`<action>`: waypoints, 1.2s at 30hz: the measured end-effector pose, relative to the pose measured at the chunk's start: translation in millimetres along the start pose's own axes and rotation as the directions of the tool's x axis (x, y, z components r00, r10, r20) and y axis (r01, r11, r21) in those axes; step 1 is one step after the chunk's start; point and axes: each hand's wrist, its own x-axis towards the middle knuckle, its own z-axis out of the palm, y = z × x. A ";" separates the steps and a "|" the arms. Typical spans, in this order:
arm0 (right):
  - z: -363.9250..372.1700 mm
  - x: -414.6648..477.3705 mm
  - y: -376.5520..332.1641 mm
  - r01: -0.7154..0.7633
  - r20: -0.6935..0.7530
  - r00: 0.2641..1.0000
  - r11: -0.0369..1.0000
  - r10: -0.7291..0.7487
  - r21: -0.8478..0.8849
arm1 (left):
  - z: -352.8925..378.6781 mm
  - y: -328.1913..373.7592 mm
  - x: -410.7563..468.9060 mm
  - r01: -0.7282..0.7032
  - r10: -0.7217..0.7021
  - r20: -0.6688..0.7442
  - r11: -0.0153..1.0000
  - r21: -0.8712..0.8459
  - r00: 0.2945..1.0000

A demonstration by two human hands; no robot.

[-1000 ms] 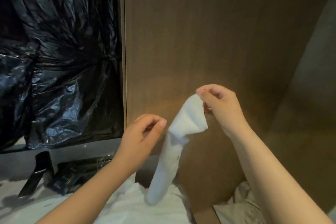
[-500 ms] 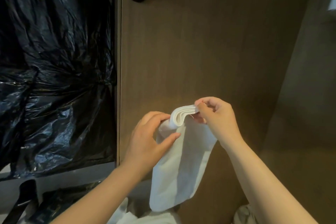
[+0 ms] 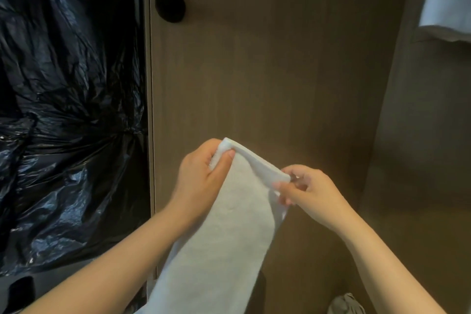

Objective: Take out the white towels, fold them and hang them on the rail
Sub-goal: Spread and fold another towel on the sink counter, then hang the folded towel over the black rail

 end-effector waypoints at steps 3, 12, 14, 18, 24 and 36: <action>-2.3 -8.7 11.8 -0.098 0.025 0.995 0.994 0.099 -0.041 | -1.5 7.5 4.8 -0.045 0.045 0.062 0.999 -0.002 0.997; -19.9 -9.8 7.2 -0.042 -0.269 0.957 0.971 0.107 0.237 | -13.3 19.0 27.1 -0.134 0.131 0.064 0.990 0.037 0.989; -24.2 -10.7 -0.8 -0.022 -0.265 0.956 0.933 0.125 0.360 | -14.7 23.2 32.1 -0.127 0.127 0.044 0.992 0.010 0.991; -36.0 -11.7 -13.4 -0.020 -0.284 0.950 0.934 0.129 0.356 | -15.4 32.8 41.1 -0.115 0.118 0.071 0.992 -0.044 0.991; -65.5 -3.6 -22.2 -0.180 -0.305 0.923 0.963 0.237 0.202 | -11.7 48.9 66.2 -0.135 0.135 0.104 0.991 -0.002 0.985; -78.5 -0.6 -39.0 -0.243 -0.142 0.882 0.692 0.449 0.680 | 0.2 53.5 97.9 -0.125 0.139 0.178 0.988 -0.085 0.974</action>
